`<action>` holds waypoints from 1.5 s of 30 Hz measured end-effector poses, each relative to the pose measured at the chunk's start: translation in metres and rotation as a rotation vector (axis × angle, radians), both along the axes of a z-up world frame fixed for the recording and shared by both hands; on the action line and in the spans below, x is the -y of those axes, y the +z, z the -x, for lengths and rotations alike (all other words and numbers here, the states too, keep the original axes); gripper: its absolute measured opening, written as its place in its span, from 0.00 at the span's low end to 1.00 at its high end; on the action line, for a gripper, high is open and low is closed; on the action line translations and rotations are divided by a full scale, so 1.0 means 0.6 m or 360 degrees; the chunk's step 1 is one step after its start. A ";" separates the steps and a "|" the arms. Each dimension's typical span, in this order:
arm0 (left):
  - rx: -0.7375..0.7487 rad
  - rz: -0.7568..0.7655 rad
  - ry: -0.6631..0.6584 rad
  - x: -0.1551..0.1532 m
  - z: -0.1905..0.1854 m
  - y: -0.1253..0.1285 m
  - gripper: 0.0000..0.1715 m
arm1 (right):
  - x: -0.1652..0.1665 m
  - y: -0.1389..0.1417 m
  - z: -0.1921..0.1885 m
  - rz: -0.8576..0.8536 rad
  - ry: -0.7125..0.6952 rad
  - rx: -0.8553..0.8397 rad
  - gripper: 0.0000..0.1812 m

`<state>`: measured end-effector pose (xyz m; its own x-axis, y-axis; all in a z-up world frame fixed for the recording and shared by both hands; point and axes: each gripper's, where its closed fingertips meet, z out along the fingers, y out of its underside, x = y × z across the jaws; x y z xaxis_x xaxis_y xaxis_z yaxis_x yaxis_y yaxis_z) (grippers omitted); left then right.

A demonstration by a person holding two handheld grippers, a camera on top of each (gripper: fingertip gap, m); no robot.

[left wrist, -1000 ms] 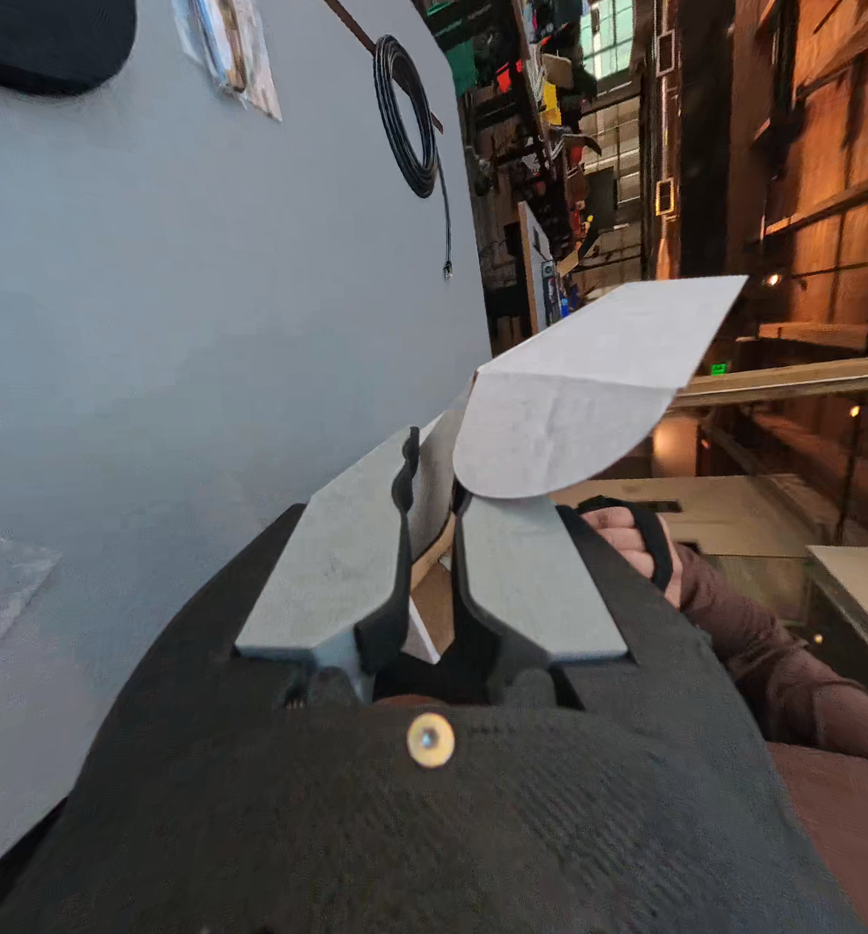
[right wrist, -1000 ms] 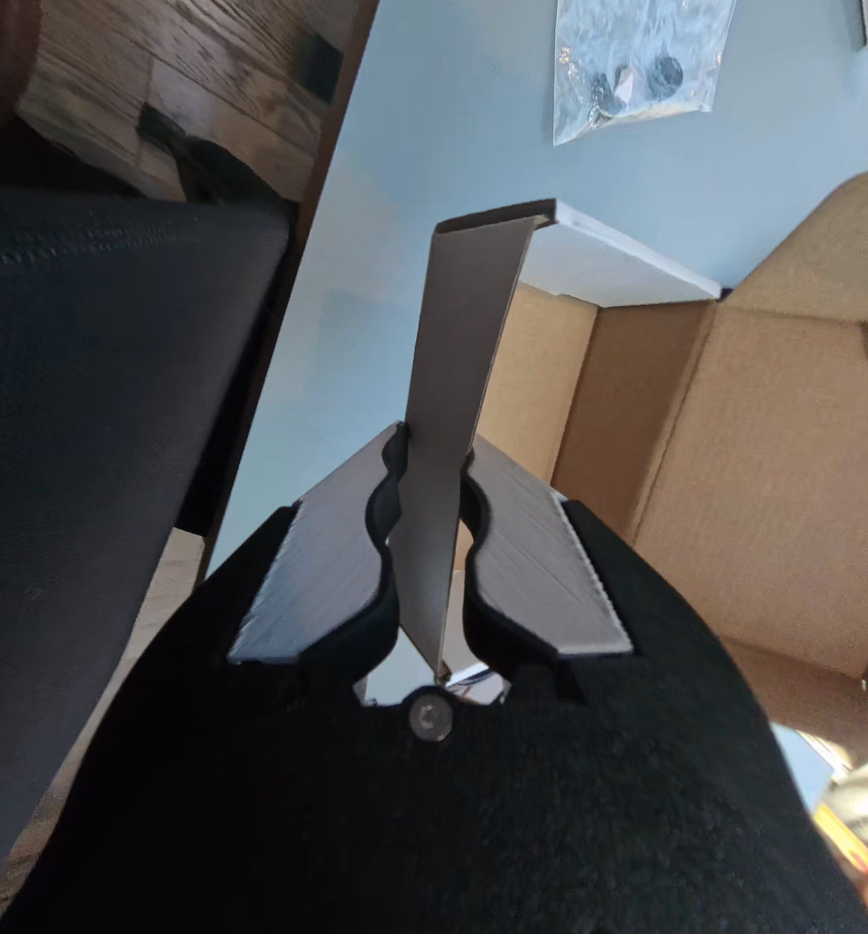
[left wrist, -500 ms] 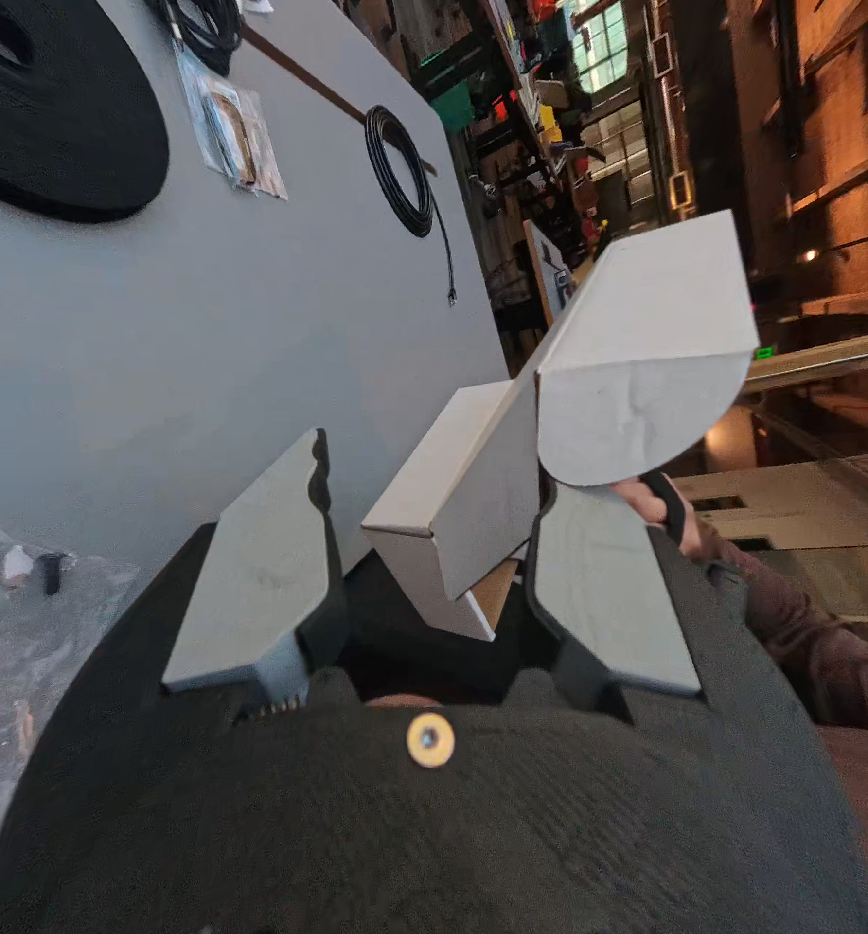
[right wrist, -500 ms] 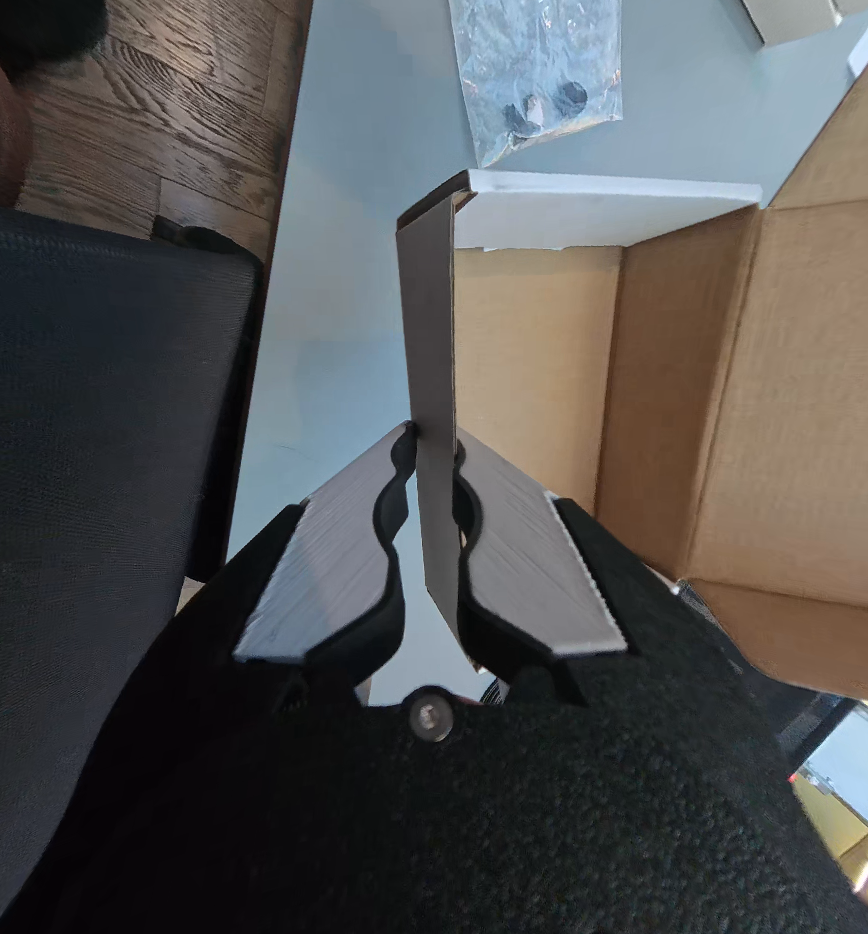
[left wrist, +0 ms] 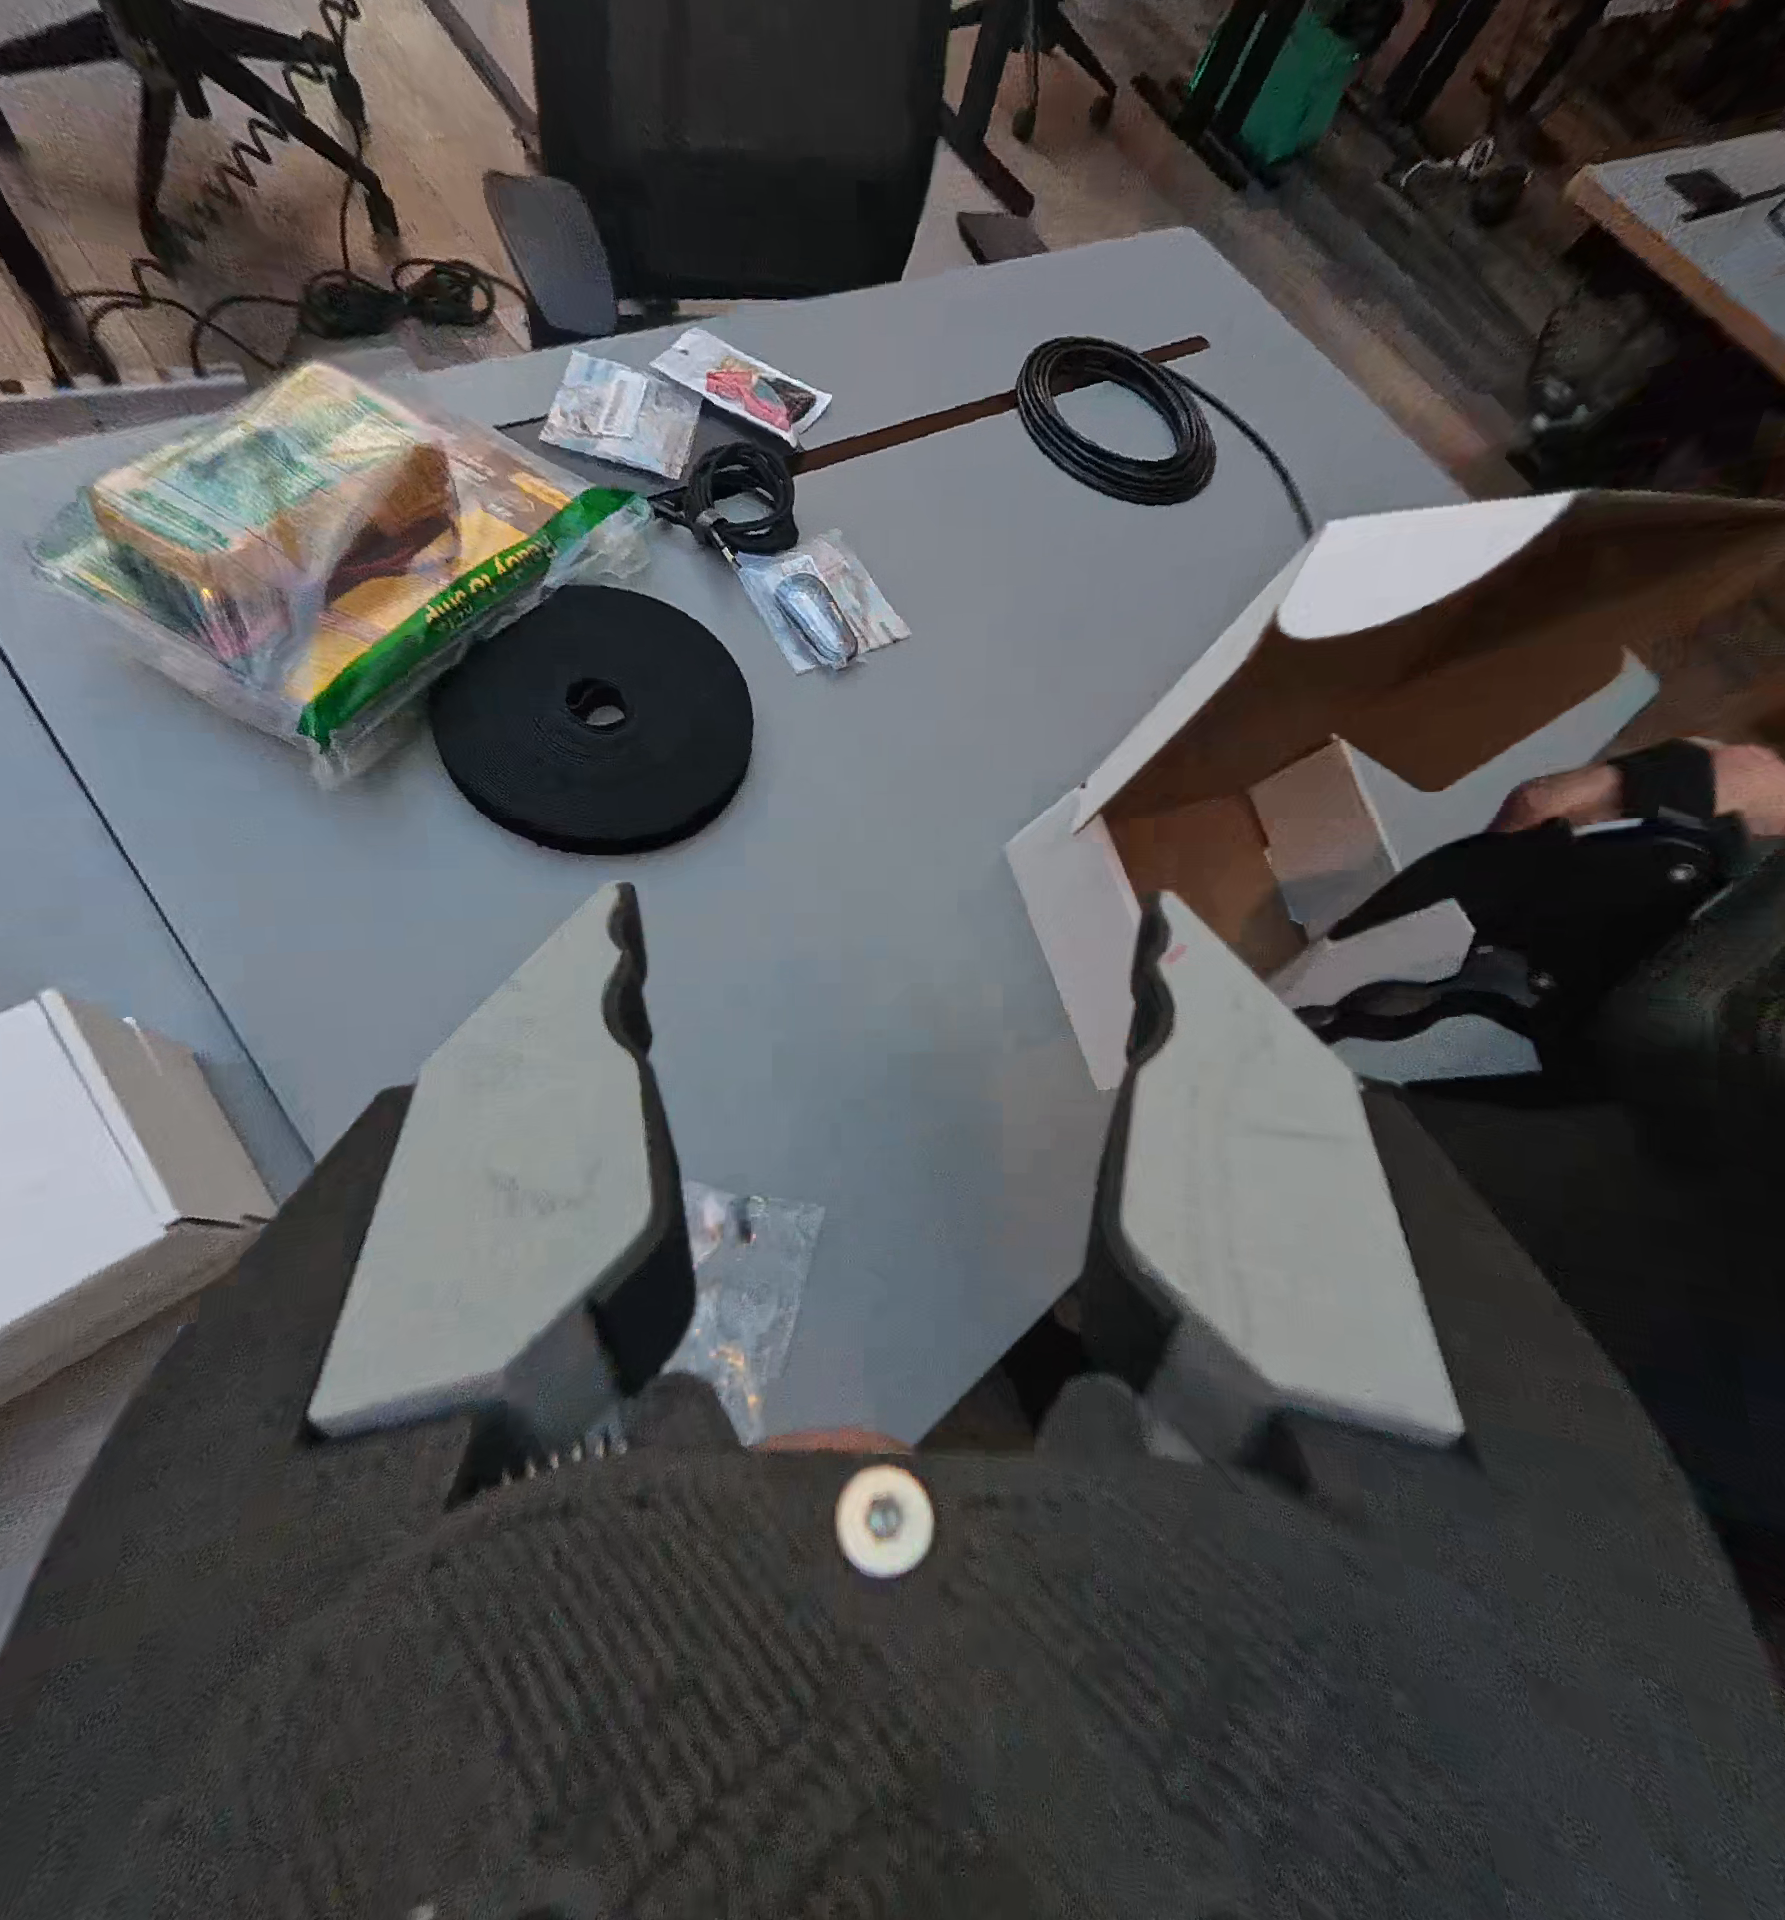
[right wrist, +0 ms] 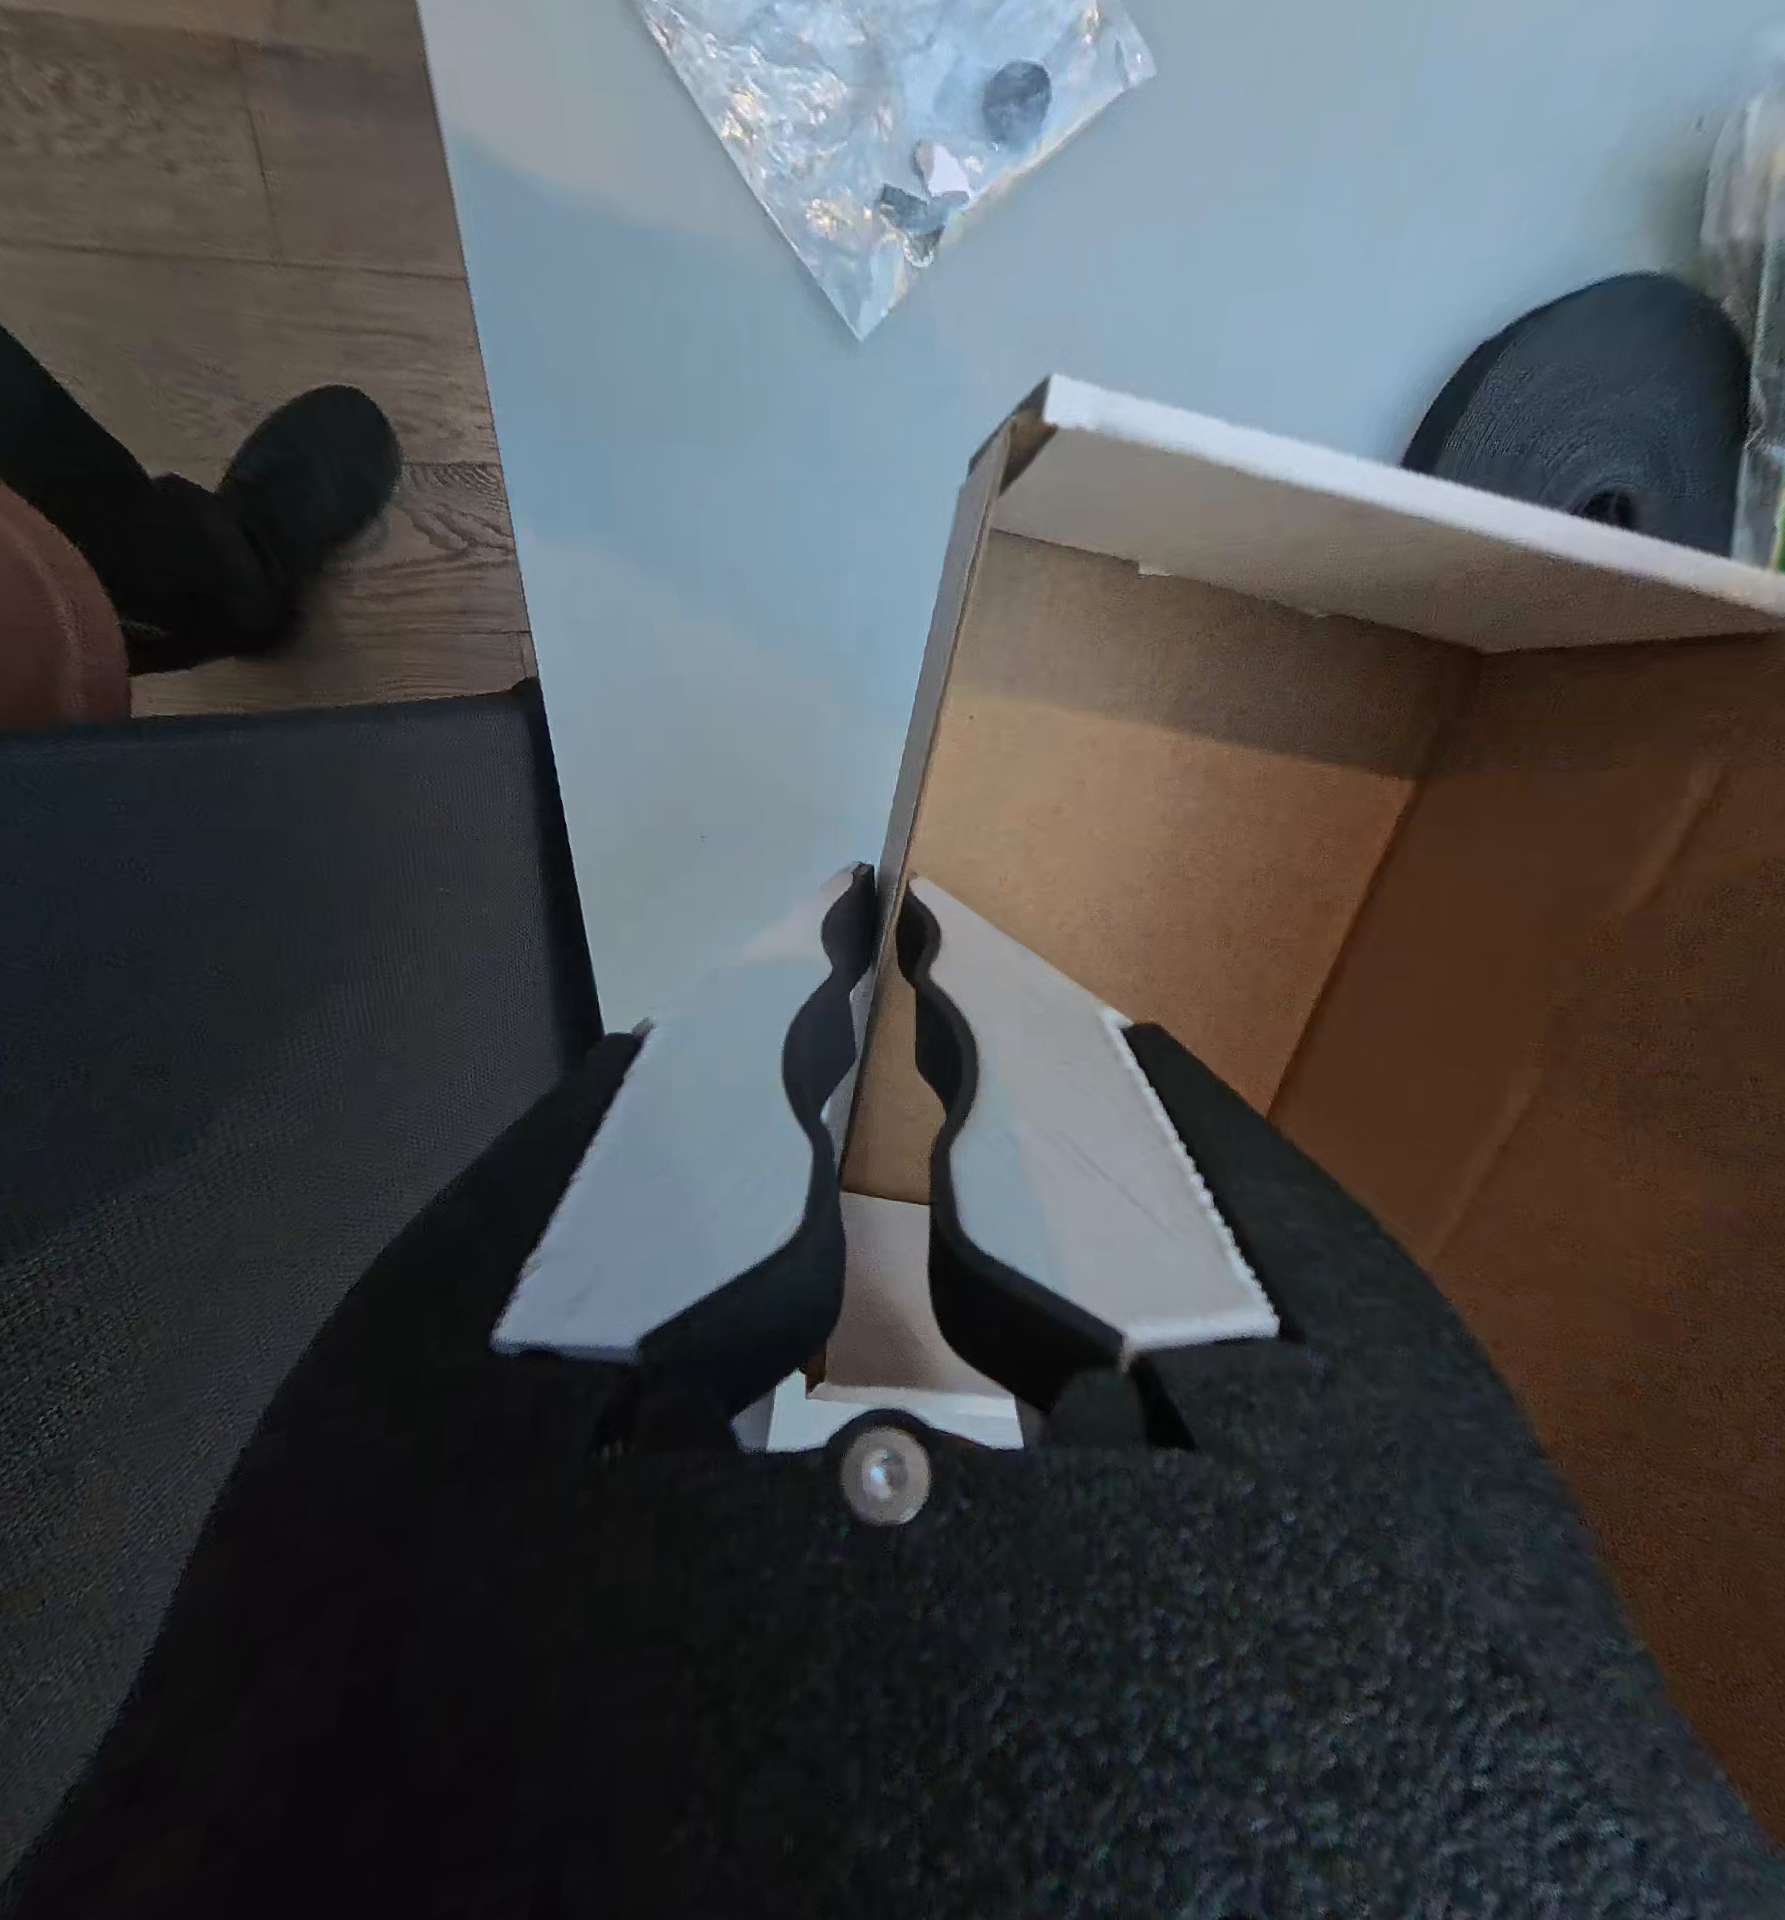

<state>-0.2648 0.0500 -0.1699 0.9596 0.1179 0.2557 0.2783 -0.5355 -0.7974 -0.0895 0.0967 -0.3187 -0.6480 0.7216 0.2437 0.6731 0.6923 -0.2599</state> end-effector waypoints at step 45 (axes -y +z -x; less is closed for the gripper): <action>-0.0323 0.0127 -0.0762 0.005 -0.167 -0.118 0.85 | 0.077 0.133 0.019 0.0348 0.0391 -0.0005 0.00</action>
<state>-0.1648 0.0472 -0.2406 0.9400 -0.3346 0.0671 -0.1685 -0.6262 -0.7612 -0.1008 0.0502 -0.2390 -0.8087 0.5792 0.1023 0.4919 0.7614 -0.4224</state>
